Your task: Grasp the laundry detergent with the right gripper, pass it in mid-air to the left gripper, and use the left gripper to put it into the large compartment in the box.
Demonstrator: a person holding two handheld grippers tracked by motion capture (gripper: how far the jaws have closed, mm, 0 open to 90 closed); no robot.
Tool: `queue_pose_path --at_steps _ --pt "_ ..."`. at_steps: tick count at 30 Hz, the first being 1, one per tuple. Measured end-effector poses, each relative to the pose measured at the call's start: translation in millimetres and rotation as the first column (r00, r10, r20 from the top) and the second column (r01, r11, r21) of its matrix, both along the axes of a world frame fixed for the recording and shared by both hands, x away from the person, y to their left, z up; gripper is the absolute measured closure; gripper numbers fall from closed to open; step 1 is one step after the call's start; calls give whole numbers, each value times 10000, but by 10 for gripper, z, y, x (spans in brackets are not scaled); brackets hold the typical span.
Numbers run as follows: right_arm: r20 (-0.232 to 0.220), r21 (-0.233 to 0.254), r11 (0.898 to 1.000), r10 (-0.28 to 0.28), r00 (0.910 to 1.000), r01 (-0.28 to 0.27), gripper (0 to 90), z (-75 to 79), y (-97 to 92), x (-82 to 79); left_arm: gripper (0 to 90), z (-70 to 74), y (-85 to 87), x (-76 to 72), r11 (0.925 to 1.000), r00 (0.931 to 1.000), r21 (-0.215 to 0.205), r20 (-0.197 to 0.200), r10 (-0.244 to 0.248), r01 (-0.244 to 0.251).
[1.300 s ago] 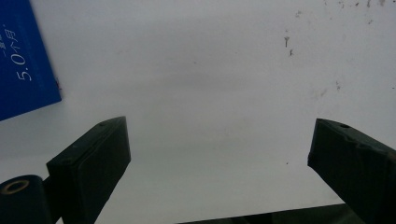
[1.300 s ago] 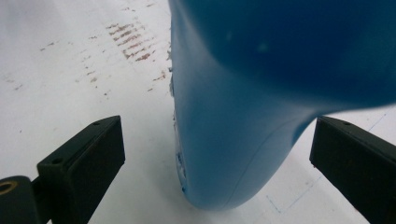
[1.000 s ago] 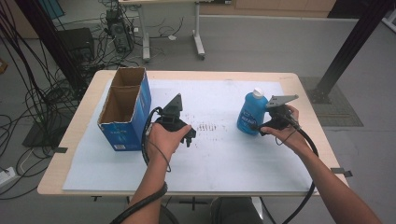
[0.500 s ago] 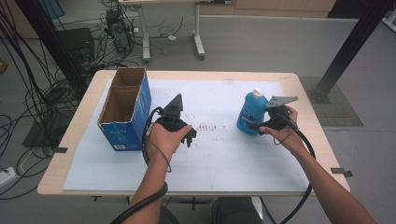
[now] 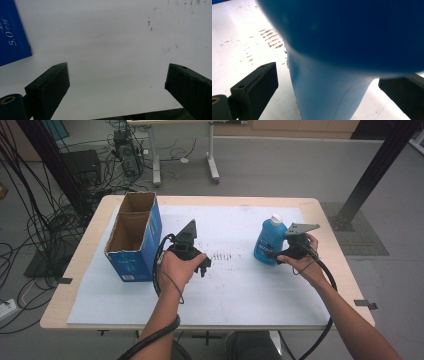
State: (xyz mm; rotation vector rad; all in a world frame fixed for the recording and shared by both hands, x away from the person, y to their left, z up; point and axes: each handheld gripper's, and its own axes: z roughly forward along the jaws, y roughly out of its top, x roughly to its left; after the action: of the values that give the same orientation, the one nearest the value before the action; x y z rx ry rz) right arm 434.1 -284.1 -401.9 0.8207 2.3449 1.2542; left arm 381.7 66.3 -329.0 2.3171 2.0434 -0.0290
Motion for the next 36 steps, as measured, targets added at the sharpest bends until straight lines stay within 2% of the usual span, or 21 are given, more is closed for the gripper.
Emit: queue_pose_path --at_steps 36 --pt "83 124 9998 132 9999 -133 23 7 -7 3 60 5 -36 -1 10000 10000 46 16 -35 35"
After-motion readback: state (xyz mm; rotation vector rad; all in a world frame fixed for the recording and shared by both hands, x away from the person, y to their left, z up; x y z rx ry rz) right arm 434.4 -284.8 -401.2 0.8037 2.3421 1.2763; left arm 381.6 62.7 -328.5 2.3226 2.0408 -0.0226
